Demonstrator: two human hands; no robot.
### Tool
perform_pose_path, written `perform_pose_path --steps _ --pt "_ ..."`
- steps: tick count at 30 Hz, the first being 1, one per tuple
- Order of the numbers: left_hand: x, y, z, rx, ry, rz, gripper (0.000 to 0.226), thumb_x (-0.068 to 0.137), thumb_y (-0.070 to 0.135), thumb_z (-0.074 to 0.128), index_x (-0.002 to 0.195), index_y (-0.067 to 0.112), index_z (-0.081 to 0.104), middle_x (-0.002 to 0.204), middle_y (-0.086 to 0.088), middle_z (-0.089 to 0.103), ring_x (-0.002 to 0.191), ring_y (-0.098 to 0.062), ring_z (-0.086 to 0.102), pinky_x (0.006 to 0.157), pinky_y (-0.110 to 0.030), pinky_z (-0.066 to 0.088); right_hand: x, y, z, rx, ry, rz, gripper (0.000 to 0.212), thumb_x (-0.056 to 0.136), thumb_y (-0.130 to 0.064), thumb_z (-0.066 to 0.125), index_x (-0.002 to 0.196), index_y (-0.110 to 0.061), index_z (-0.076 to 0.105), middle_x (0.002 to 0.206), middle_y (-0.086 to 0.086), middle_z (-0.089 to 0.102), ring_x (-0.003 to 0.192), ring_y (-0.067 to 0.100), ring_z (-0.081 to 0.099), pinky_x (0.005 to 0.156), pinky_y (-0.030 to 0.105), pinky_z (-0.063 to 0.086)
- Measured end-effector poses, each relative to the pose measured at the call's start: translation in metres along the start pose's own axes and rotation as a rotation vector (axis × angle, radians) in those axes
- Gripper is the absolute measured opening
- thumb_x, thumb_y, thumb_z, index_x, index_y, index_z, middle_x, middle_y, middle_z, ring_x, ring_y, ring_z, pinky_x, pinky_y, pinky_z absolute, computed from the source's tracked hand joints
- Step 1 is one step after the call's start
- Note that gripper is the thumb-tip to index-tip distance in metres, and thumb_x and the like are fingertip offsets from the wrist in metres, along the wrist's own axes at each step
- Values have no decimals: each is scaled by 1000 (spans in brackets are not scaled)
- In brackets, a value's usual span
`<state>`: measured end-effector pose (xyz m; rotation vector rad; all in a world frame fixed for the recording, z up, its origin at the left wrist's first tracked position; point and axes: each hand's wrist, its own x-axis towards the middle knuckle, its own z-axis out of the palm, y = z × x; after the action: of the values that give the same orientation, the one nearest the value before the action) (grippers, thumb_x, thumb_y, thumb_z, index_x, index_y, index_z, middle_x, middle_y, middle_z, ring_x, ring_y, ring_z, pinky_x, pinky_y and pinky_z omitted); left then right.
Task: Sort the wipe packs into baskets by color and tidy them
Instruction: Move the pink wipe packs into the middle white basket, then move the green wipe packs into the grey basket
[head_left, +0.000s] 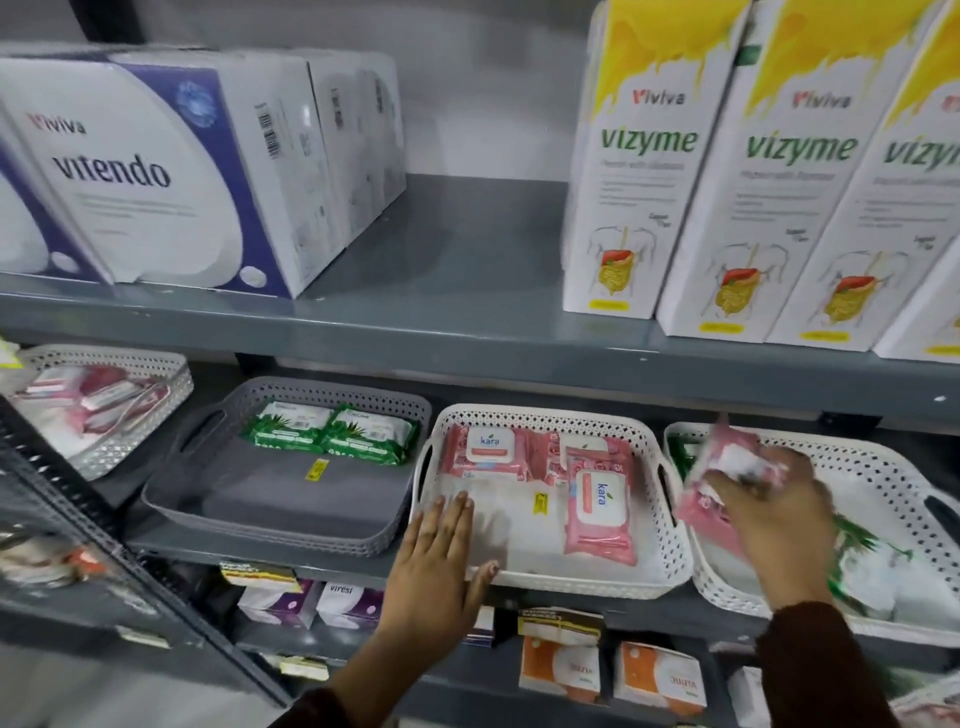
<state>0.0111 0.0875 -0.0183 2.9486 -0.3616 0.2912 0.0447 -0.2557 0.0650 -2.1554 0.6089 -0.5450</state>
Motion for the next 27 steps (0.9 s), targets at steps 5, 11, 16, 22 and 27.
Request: perform_pose_path --steps 5,11,16,22,27 --pt "-3 -1 0 17 -30 23 70 100 57 19 151 9 15 159 -8 15 145 -29 8 113 -42 5 -57 -62 70 199 -404 -163 52 73 -23 87 115 -35 59 107 -8 64 66 16 75 54 41 63" --pt "-4 -4 -3 14 -13 82 68 100 54 22 151 8 18 158 -11 19 145 -30 12 112 -44 9 -76 -80 153 -45 -506 -347 49 77 -46 77 118 -38 51 120 0 55 75 15 72 69 40 63" --pt "-3 -6 0 17 -22 52 70 100 56 16 151 9 14 159 -8 11 146 -29 4 114 -44 3 -73 -71 168 -205 -577 -439 42 92 -32 67 132 -27 56 130 7 58 105 22 65 90 40 57" --pt "10 14 7 39 -63 37 66 96 48 24 144 3 35 151 -12 36 141 -28 28 112 -43 5 -56 -49 123 9 -496 -336 33 95 -40 61 126 -28 64 116 -4 67 96 13 67 78 28 56" --pt "26 57 13 -17 -82 135 64 93 41 29 147 6 29 153 -10 30 142 -28 25 110 -44 12 2 21 44 -70 35 -97 15 90 -26 64 103 -24 71 92 1 68 80 25 67 77 44 59"
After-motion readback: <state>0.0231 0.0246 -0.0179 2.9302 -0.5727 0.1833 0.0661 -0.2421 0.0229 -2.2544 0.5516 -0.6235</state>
